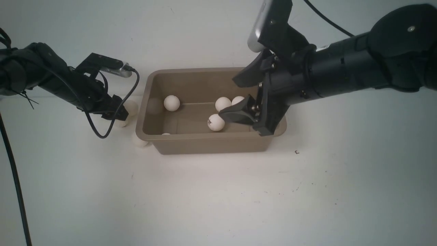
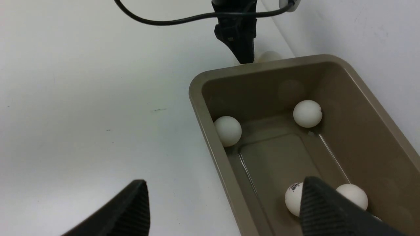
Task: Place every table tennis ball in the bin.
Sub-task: Use the left arm to clamp the table tennis ball closest to it
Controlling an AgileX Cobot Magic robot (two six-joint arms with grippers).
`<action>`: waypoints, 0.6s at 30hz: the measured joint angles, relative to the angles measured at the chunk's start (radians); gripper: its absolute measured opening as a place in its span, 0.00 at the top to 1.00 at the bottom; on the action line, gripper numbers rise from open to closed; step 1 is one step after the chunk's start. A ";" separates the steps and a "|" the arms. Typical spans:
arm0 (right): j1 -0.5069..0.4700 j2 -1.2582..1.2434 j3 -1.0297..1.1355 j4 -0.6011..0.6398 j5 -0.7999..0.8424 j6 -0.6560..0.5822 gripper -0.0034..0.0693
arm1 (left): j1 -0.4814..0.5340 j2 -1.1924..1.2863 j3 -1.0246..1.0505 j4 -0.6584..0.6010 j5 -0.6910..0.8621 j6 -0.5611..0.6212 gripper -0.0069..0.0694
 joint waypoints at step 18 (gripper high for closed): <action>0.000 0.000 0.000 0.000 0.000 0.000 0.19 | -0.015 0.024 0.000 -0.001 -0.014 0.052 0.46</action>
